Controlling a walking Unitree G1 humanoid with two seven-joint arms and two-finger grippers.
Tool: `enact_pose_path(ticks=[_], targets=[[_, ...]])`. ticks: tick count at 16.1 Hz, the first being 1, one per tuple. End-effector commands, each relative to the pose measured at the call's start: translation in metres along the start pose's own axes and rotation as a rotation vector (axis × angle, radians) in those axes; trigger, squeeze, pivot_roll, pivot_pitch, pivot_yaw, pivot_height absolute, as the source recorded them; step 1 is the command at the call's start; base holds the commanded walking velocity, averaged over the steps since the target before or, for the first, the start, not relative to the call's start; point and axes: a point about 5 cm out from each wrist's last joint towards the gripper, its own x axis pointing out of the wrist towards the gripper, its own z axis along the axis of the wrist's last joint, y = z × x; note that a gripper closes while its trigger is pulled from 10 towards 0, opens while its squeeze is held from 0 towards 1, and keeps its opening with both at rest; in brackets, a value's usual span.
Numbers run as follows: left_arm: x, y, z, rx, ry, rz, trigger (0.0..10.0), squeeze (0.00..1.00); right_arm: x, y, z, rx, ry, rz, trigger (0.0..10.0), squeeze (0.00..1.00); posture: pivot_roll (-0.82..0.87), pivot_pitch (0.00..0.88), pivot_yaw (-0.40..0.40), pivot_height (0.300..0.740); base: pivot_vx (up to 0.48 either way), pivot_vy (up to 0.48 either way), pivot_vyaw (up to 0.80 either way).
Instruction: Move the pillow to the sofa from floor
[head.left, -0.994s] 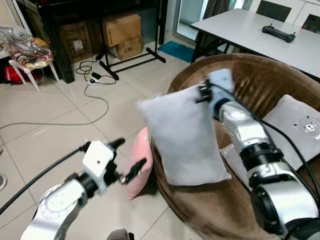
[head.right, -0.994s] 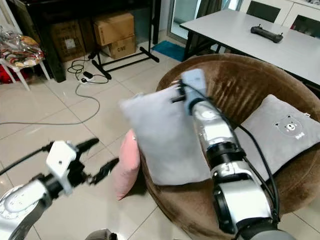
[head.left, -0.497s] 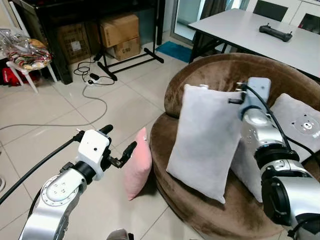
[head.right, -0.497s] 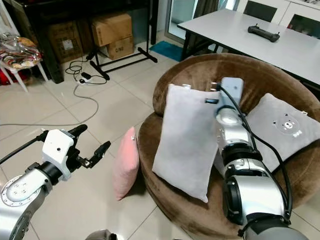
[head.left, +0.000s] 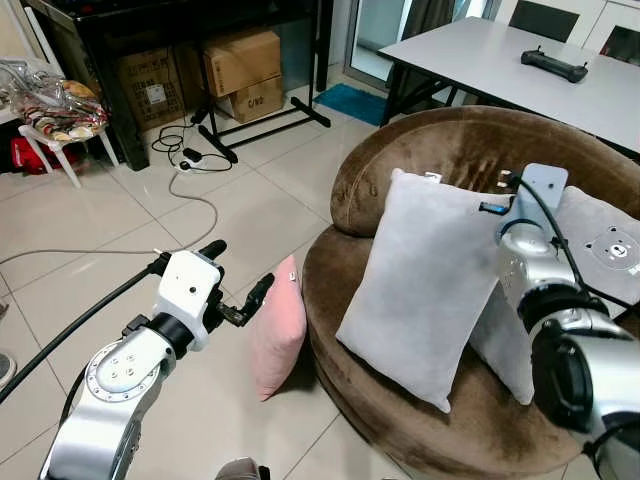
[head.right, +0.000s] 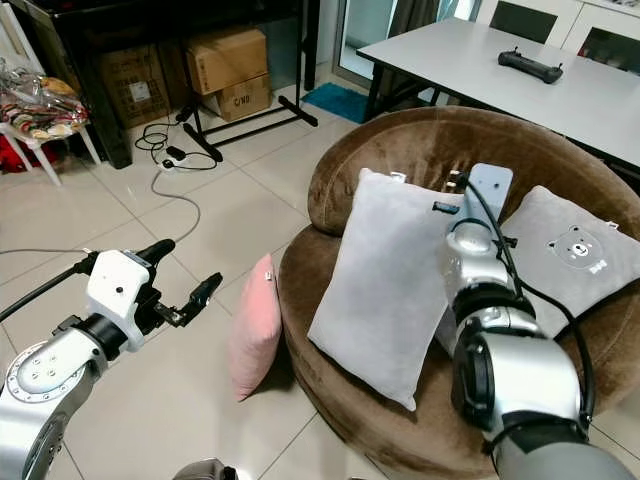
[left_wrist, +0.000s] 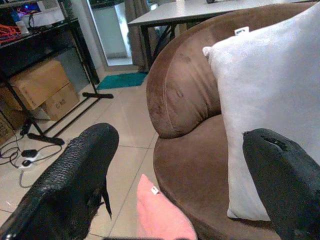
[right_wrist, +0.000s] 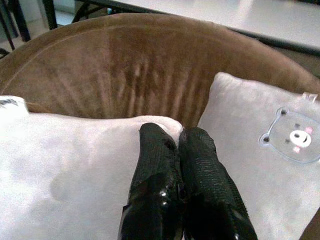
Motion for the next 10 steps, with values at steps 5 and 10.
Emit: enact_pose_path(ticks=[5,10], targets=[[-0.003,-0.007,0.014,-0.005,-0.033,-0.119,10.0,0.00,0.007,-0.016,0.029,0.103,-0.049,-0.073,10.0,0.00,0.12,0.037,-0.033,0.740,0.000,0.000,0.00],[-0.007,-0.013,0.023,-0.009,-0.056,-0.163,10.0,0.00,0.008,-0.022,0.038,0.134,-0.084,-0.079,10.0,0.00,0.13,0.061,-0.037,0.740,0.000,0.000,0.00]])
